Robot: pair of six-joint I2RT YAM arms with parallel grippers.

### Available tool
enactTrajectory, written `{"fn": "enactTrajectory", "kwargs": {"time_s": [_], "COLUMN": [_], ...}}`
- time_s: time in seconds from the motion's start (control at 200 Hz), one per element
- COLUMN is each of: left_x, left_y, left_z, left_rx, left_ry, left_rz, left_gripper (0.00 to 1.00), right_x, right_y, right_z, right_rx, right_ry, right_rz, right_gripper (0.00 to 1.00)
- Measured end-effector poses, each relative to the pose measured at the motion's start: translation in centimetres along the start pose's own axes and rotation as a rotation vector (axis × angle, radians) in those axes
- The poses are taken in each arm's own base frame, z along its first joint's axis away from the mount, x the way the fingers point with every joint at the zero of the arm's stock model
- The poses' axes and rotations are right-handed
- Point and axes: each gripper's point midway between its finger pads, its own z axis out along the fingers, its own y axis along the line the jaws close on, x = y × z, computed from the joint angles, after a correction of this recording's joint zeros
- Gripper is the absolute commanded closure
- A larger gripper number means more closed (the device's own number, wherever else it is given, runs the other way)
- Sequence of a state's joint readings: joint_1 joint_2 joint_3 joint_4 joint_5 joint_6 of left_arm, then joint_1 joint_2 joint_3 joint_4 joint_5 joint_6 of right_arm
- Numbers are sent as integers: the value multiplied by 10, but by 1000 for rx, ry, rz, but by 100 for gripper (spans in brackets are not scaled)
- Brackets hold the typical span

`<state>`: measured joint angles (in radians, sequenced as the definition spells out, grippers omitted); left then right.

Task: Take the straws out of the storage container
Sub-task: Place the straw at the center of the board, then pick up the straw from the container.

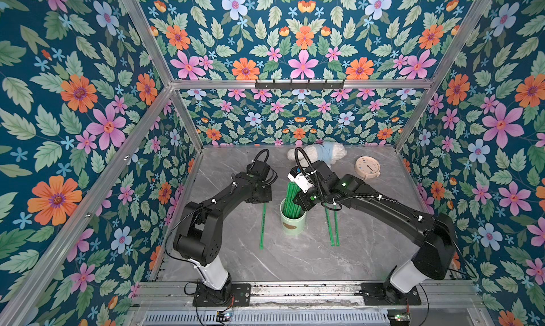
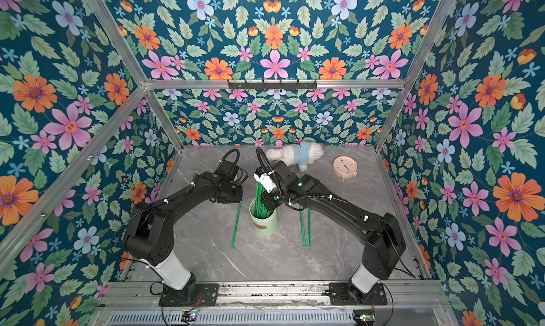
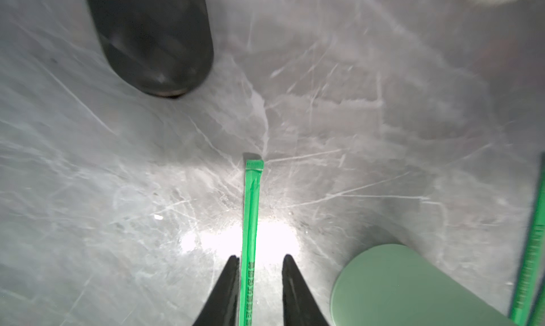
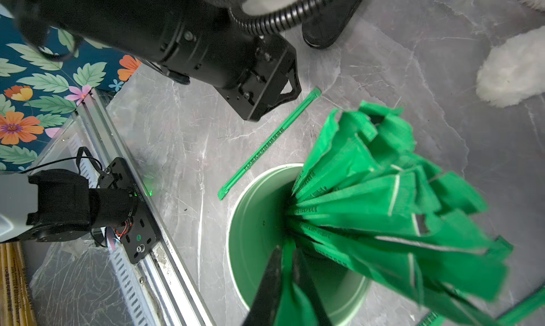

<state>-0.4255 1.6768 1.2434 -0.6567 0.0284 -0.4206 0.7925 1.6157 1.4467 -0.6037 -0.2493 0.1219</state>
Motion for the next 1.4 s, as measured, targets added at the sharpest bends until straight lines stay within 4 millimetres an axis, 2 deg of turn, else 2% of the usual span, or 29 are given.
{"fn": "enactTrajectory", "kwargs": {"time_s": [0.205,0.68,0.915,1.125,1.255,1.4], "left_x": [-24,-66,-95,-114,-125,-127], "left_y": [-3,-1,-1,-5,-7,-5], "left_z": [-33,-84,-115,-130,-136,-131], "left_rx": [-1,-42,-43,-31,-24,-31], "left_ry": [-81,-213,-321,-410,-460,-476], "left_rz": [0,11,7,19,25,31], "left_gripper": [70,69,69,68,67,68], "right_x": [-12,-32,-45,-57,-53,-43], "right_y": [1,9,21,36,38,29], "right_z": [-8,-44,-83,-136,-161,-182], "right_rx": [13,28,21,15,43,112], "right_ry": [-30,-80,-140,-213,-215,-191], "right_rz": [-4,-32,-59,-92,-99,-95], "right_gripper": [97,97,97,99,100,100]}}
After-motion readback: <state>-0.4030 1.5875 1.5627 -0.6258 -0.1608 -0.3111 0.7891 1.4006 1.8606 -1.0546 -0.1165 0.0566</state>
